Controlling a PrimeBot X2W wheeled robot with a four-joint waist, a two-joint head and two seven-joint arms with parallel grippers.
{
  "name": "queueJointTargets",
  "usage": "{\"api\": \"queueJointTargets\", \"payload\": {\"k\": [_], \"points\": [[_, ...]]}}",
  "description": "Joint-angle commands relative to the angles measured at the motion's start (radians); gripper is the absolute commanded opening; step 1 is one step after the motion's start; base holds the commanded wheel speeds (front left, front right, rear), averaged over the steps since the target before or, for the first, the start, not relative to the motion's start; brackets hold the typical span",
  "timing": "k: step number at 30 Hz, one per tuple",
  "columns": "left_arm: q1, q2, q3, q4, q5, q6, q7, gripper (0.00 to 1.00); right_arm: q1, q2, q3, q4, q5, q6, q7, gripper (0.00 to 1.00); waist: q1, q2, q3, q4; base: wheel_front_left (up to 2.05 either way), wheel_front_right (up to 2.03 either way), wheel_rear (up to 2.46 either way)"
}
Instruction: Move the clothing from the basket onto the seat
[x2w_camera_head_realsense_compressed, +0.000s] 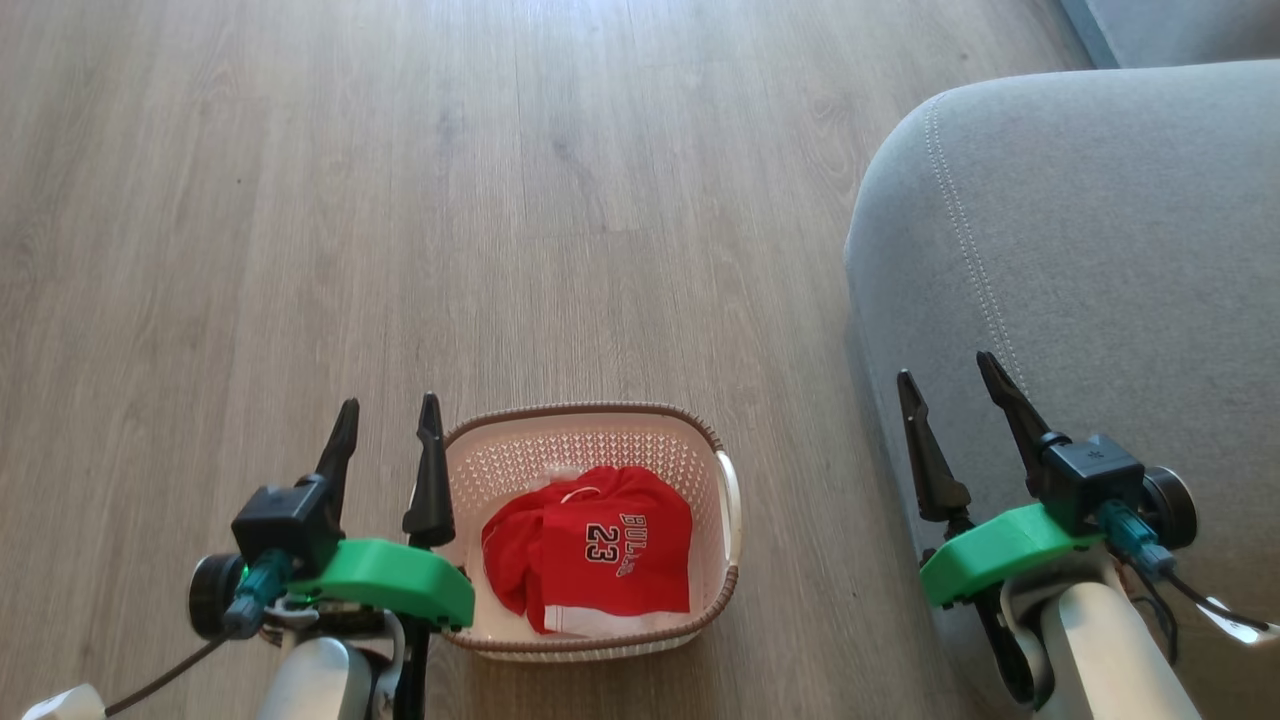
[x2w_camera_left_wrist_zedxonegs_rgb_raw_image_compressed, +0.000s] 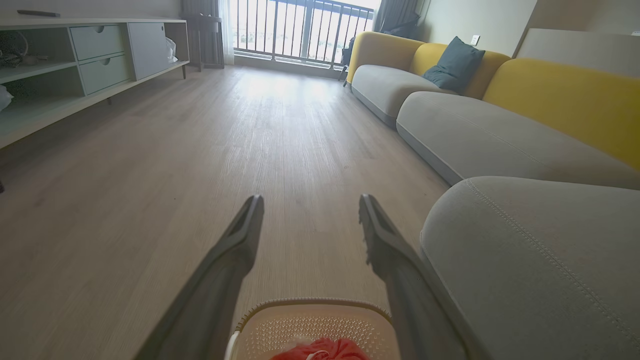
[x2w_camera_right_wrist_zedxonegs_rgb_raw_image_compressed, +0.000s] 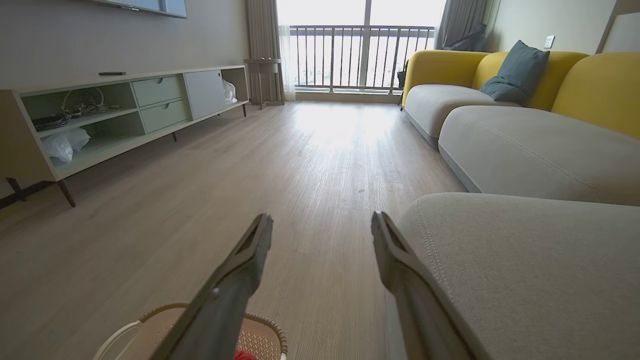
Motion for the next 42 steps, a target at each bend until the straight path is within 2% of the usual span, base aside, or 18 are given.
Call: {"api": "queueJointTargets", "payload": {"k": [1,9,16,23,29,33,39,42], "points": [[-0.039,0.001,0.027,-0.030,-0.006,-0.002,-0.014,1.00,-0.051,0.003,0.025,-0.027,-0.006,0.000,-0.009,1.00,0.0000,0.0000,0.000,0.001,0.00,0.00,0.00],[-0.044,0.001,0.011,-0.017,-0.017,-0.009,-0.014,1.00,-0.057,0.003,0.025,-0.024,-0.007,0.000,-0.009,1.00,0.0000,0.0000,0.008,0.007,0.00,0.00,0.00],[-0.063,0.001,-0.002,0.014,-0.020,-0.014,-0.014,1.00,-0.079,0.003,0.006,-0.017,0.055,0.000,-0.009,1.00,0.0000,0.0000,0.061,-0.007,0.00,0.00,0.00],[-0.148,0.001,-0.044,0.132,0.037,-0.034,-0.014,1.00,-0.109,0.003,-0.022,-0.024,0.052,0.000,-0.009,1.00,0.0000,0.0000,0.243,-0.051,0.00,0.00,0.00],[-0.270,0.002,-0.077,0.290,0.155,-0.070,-0.014,1.00,-0.125,0.003,-0.029,-0.045,0.061,0.000,-0.009,1.00,0.0000,0.0000,0.433,-0.109,0.00,0.00,0.00],[-0.362,0.043,-0.131,0.391,0.276,-0.080,-0.014,1.00,-0.142,0.003,-0.004,-0.066,0.100,0.000,-0.009,1.00,0.0000,0.0000,0.550,-0.151,0.00,0.00,0.00],[-0.505,0.084,-0.182,0.579,0.336,-0.091,-0.014,1.00,-0.168,0.003,0.060,-0.081,0.112,0.000,-0.009,1.00,0.0000,0.0000,0.693,-0.208,0.00,0.00,0.00],[-0.574,0.109,-0.208,0.664,0.354,-0.111,-0.014,1.00,-0.182,0.003,0.099,-0.092,0.150,0.000,-0.009,1.00,0.0000,0.0000,0.752,-0.237,0.00,0.00,0.00]]}}
